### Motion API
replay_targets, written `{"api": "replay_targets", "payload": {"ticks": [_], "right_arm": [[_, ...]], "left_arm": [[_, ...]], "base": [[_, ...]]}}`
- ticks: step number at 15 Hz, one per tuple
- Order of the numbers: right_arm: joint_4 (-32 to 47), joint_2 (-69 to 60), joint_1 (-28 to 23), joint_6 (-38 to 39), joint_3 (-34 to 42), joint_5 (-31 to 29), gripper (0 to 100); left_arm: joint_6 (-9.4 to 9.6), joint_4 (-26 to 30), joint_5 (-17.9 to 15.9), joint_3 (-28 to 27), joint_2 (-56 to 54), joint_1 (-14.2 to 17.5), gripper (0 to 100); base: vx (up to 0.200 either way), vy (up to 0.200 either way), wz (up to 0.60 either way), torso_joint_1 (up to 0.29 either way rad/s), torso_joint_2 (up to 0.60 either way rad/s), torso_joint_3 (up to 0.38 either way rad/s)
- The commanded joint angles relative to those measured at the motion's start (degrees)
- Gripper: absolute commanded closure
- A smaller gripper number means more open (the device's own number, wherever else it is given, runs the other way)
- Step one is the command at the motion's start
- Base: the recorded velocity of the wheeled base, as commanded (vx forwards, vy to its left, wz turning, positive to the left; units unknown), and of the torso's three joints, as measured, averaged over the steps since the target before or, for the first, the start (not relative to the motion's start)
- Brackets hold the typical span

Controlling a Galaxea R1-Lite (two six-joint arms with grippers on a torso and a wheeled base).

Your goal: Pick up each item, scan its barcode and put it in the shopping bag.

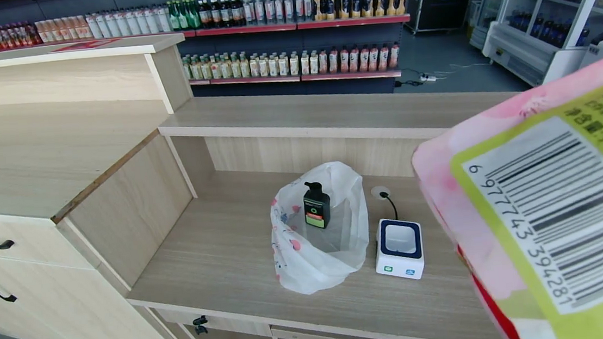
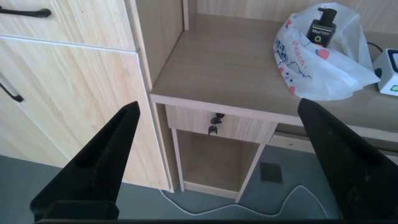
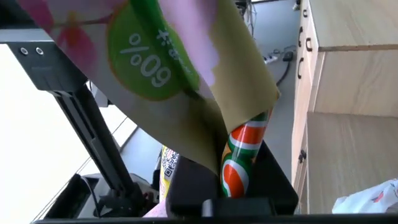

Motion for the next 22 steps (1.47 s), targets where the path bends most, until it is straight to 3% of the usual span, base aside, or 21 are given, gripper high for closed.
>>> {"api": "replay_targets", "payload": {"ticks": [1, 10, 22], "right_arm": [[0.0, 2.74, 1.06, -2.51, 0.03, -0.01, 100], [-0.09, 4.5, 2.9, -4.8, -1.2, -0.01, 100], [-0.09, 1.34, 2.55, -6.38, 2.85, -0.01, 100]], "left_arm": [[-0.03, 0.0, 0.0, 0.0, 0.06, -0.02, 0], [-0.03, 0.0, 0.0, 0.0, 0.06, -0.02, 0], [-0.03, 0.0, 0.0, 0.0, 0.06, -0.02, 0]], "base": [[0.0, 0.0, 0.0, 0.0, 0.0, 0.0], [0.0, 0.0, 0.0, 0.0, 0.0, 0.0], [0.0, 0.0, 0.0, 0.0, 0.0, 0.0]]}}
